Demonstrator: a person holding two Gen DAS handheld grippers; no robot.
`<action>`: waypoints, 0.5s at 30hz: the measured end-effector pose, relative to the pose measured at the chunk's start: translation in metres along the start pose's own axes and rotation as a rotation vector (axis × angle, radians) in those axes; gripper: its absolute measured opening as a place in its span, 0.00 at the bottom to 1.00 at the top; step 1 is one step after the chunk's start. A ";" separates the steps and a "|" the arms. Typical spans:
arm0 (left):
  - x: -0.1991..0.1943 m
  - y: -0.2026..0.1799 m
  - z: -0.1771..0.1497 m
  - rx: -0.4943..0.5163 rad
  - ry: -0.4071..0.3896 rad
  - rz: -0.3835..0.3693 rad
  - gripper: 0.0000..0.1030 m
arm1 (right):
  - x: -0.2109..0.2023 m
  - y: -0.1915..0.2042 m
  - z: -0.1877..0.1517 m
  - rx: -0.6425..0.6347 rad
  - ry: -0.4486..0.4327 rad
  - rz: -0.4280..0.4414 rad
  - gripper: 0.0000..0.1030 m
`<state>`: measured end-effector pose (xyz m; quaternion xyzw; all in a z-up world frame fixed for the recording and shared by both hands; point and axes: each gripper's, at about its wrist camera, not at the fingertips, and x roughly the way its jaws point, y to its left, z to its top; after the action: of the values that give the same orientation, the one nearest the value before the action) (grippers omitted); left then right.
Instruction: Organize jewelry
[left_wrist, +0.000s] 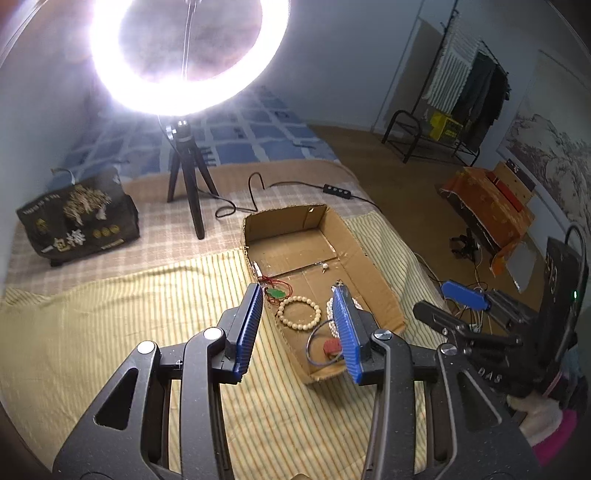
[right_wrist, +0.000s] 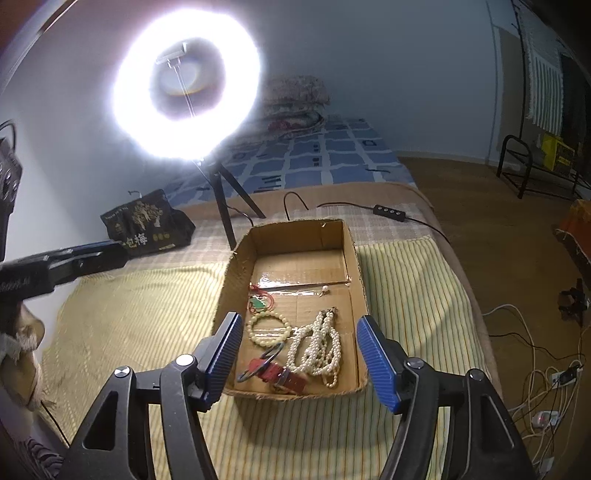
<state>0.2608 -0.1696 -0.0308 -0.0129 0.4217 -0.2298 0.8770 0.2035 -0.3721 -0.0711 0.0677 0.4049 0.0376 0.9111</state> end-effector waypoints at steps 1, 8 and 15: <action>-0.007 -0.002 -0.003 0.007 -0.009 -0.001 0.39 | -0.005 0.002 -0.001 0.002 -0.008 0.000 0.67; -0.054 -0.008 -0.029 0.040 -0.100 0.005 0.39 | -0.034 0.016 -0.006 -0.002 -0.050 0.004 0.70; -0.085 -0.010 -0.052 0.079 -0.189 0.038 0.39 | -0.059 0.023 -0.012 0.027 -0.105 0.001 0.79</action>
<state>0.1722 -0.1345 0.0006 0.0083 0.3280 -0.2274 0.9169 0.1551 -0.3554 -0.0324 0.0819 0.3567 0.0289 0.9302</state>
